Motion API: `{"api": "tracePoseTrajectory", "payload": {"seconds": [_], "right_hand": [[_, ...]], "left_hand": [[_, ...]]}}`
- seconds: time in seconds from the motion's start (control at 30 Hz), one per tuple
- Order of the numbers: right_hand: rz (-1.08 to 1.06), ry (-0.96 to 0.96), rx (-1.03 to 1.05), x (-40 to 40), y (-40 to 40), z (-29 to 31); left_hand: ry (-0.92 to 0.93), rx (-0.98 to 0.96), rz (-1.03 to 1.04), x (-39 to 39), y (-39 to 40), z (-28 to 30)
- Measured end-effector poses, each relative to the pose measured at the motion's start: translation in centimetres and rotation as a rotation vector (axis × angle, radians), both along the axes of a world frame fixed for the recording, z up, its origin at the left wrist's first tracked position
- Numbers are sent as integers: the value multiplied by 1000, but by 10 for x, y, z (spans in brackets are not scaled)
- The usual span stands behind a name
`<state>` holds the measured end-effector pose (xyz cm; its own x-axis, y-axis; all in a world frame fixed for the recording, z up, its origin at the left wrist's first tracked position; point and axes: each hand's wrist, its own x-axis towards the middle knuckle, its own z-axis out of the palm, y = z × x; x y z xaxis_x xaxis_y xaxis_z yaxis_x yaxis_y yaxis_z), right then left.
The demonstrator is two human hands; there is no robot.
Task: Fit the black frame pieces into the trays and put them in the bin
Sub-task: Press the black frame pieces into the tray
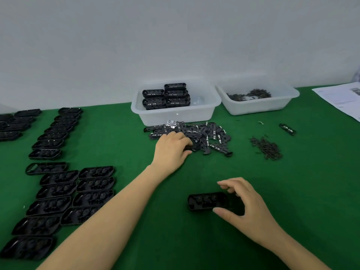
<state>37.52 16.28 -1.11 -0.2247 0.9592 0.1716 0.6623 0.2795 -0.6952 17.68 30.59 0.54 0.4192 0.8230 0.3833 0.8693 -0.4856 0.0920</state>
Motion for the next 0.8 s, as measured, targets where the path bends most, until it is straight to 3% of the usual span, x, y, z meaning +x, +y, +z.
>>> {"api": "tracePoseTrajectory", "payload": {"seconds": [0.23,0.47,0.8], "right_hand": [[-59,133,41,0,0,2],[-49,-120,35,0,1,-5],[-74,-103,33,-2,2,-3]], "left_hand": [[-212,139,-64,-10,-28,9],[-323,-173,-294,-4,-98,23],[-44,-334,-448,13,-98,26]]}}
